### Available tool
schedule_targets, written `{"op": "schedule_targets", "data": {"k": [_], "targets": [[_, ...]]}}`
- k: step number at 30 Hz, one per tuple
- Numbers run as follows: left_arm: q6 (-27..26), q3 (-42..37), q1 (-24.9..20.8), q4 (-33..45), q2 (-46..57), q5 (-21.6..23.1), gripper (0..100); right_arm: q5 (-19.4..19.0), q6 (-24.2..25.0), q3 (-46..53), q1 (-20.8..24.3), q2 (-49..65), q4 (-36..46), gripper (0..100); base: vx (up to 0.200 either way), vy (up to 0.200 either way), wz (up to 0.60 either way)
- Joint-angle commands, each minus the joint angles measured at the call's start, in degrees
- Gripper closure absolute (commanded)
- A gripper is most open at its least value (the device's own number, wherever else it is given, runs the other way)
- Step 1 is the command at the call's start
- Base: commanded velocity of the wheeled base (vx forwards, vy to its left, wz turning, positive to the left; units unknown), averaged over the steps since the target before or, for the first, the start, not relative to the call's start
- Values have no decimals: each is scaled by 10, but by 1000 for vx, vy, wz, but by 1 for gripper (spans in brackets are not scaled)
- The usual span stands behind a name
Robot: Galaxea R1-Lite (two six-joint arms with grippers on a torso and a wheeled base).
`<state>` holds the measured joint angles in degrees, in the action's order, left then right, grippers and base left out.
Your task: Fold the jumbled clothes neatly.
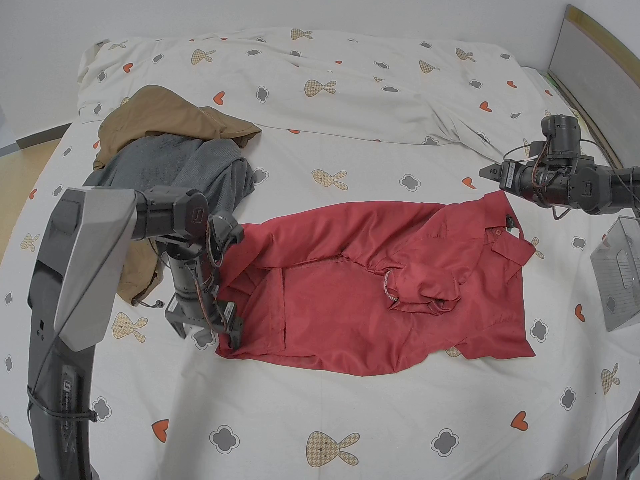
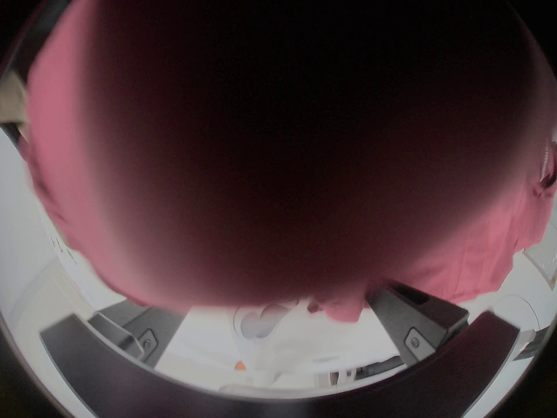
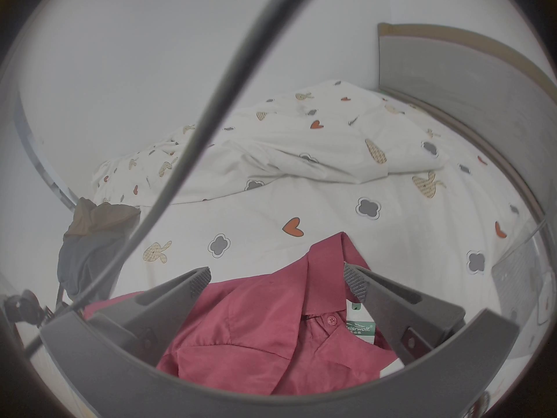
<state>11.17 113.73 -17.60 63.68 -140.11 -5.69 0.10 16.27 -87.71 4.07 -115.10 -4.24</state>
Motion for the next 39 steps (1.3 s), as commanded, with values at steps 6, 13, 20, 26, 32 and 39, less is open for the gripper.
{"op": "schedule_targets", "data": {"k": [6,13,20,26,32,39], "targets": [[-5,9,48,146,26,126,0,-132,71,61,-4,147,39,0,0,0,0],[-41,9,49,139,103,98,0,-150,70,158,-4,233,35,0,0,0,0],[-40,9,-6,263,279,66,0,-149,63,245,-7,262,35,0,0,0,0],[-46,9,-20,174,459,55,0,-153,-44,373,-7,290,31,0,0,0,0],[-127,-352,-14,-284,633,48,0,-227,-82,456,-68,292,-21,0,0,0,0],[-123,-675,14,-645,643,68,0,-420,-125,484,-221,276,-32,0,0,0,0]]}}
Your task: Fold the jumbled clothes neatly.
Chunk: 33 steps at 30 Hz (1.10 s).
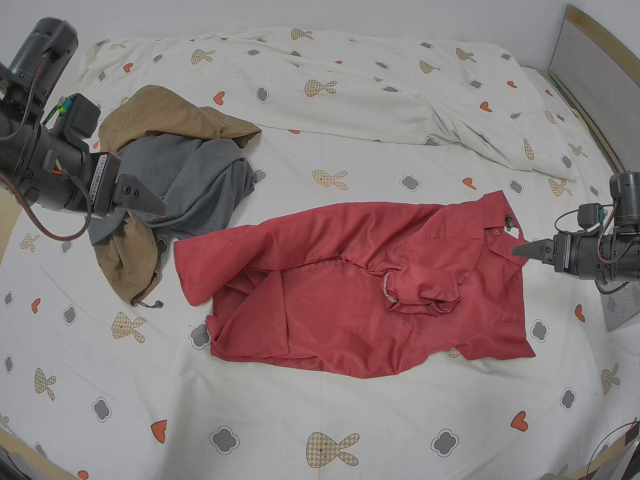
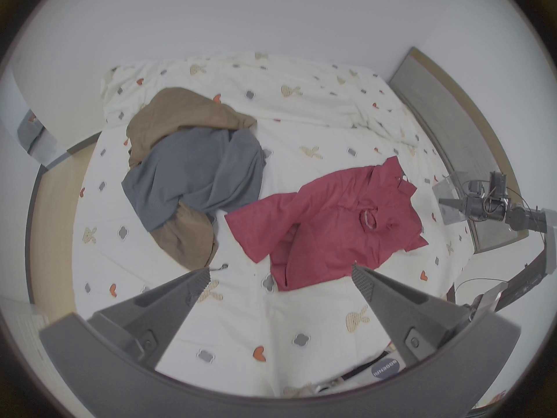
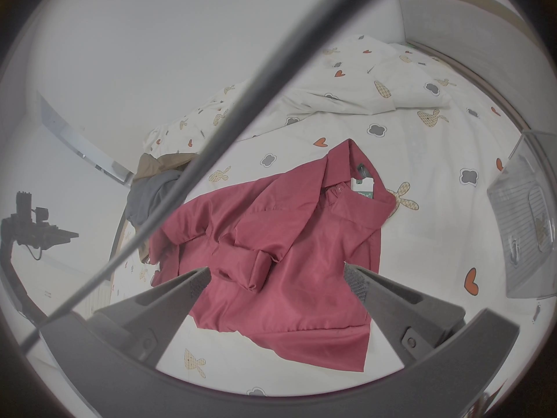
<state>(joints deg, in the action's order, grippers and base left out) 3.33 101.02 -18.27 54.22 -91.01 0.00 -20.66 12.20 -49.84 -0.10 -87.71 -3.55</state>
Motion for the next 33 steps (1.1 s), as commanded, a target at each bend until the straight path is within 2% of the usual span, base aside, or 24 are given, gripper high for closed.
{"op": "schedule_targets", "data": {"k": [1,2,3,4,6,7,8,14,18,23,27,31,33], "targets": [[-39,-553,24,-555,151,22,0,-215,-90,108,-185,-6,-38,0,0,0,0],[-16,-562,36,-562,152,76,0,-215,-116,118,-199,-37,-40,0,0,0,0],[-9,-564,40,-562,153,98,0,-215,-124,120,-202,-46,-41,0,0,0,0],[19,-565,67,-562,163,201,0,-216,-152,123,-214,-79,-42,0,0,0,0],[43,-562,103,-562,169,315,0,-221,-171,122,-227,-108,-44,0,0,0,0],[43,-563,121,-562,168,364,0,-221,-179,120,-231,-120,-44,0,0,0,0],[42,-563,131,-563,168,379,0,-221,-184,120,-234,-129,-44,0,0,0,0],[41,-564,145,-564,172,355,0,-220,-185,118,-226,-167,-45,0,0,0,0],[34,-562,145,-565,167,323,0,-218,-184,107,-205,-209,-46,0,0,0,0],[26,-566,145,-565,173,322,0,-218,-182,98,-201,-236,-62,0,0,0,0],[26,-567,144,-565,175,323,0,-218,-175,98,-190,-266,-110,0,0,0,0],[26,-568,142,-565,175,323,0,-218,-122,97,-168,-286,-164,0,0,0,0],[25,-568,142,-564,174,323,0,-218,-79,98,-163,-294,-216,0,0,0,0]]}}
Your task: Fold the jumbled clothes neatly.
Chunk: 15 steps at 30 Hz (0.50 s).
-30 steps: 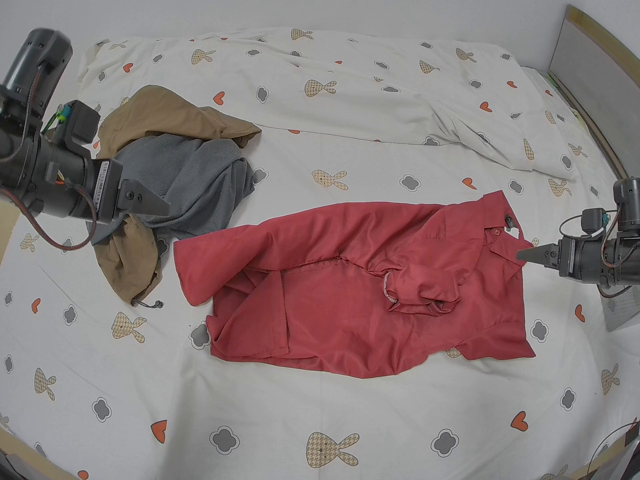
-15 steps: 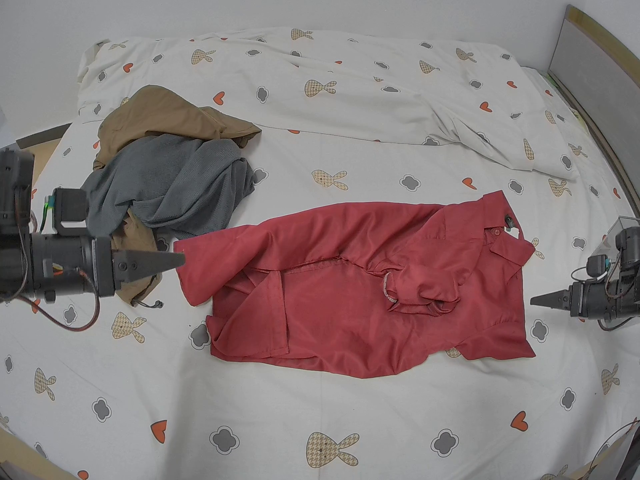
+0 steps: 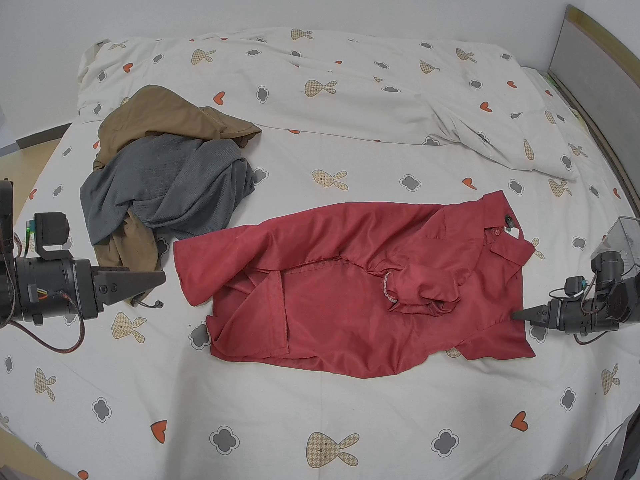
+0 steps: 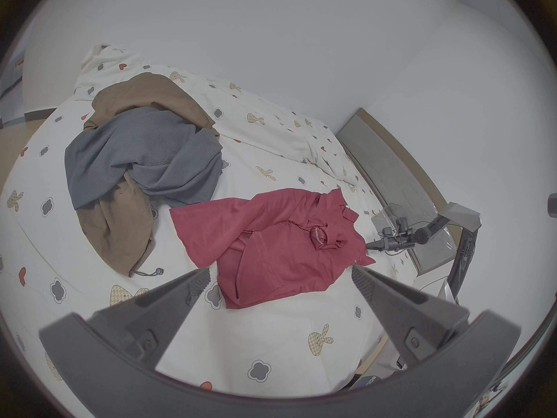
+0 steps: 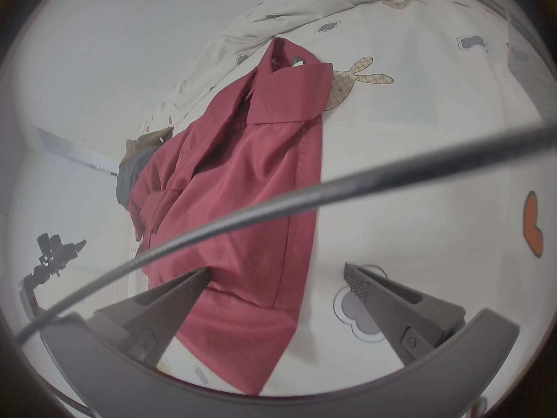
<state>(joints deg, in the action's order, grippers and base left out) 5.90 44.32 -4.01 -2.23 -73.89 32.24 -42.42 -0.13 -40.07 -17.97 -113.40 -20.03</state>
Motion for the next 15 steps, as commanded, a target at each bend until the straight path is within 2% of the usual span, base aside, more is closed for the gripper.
{"op": "schedule_targets", "data": {"k": [1,2,5,15], "targets": [[-1,-1,0,-1,2,0,0,0,54,0,16,-40,-67,0,0,0,0],[-1,-1,0,-1,2,0,0,0,54,0,16,-40,-67,0,0,0,0],[-1,-2,0,-1,3,0,0,-2,95,0,18,-58,-120,0,0,0,0],[-1,-5,-2,-1,1,0,0,-10,164,-13,46,-68,-132,0,0,0,0]]}}
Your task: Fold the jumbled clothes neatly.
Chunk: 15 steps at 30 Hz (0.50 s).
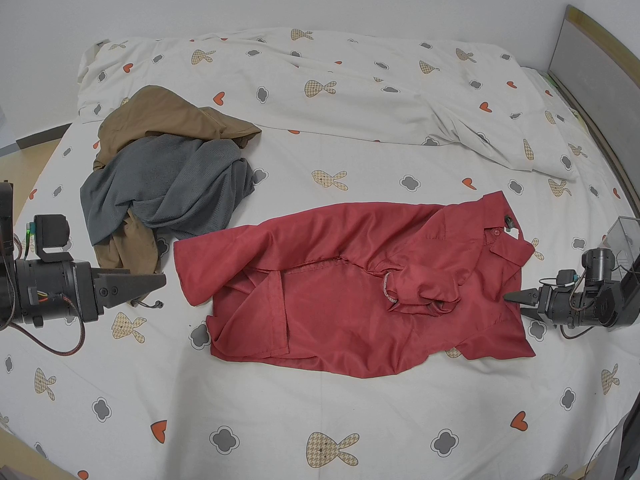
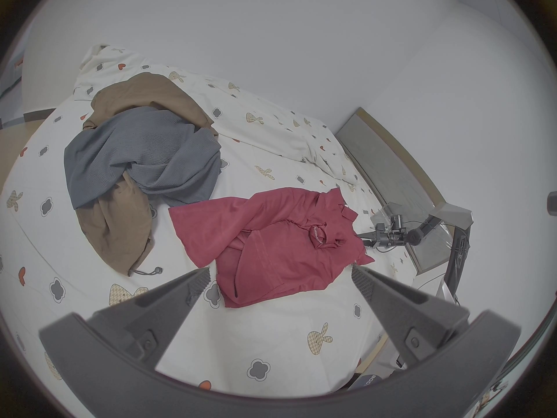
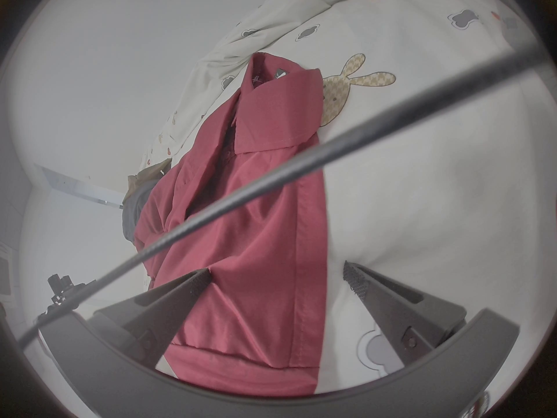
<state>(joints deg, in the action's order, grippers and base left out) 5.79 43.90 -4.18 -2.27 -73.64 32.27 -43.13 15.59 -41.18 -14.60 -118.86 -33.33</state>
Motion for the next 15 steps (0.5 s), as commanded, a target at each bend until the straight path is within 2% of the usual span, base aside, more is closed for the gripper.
{"op": "schedule_targets", "data": {"k": [1,2,3,10,15], "targets": [[0,0,0,0,-3,0,0,-6,15,-3,19,-16,-2,0,0,0,0],[0,-1,-1,0,-4,0,0,-6,24,-3,24,-16,-6,0,0,0,0],[0,-1,-1,0,-4,0,0,-6,24,-3,24,-16,-6,100,0,0,0],[0,-2,-4,0,-7,0,0,-23,74,0,30,-9,-13,100,0,0,0],[0,-2,-4,0,-8,0,0,-36,88,10,16,29,-10,100,0,0,0]]}}
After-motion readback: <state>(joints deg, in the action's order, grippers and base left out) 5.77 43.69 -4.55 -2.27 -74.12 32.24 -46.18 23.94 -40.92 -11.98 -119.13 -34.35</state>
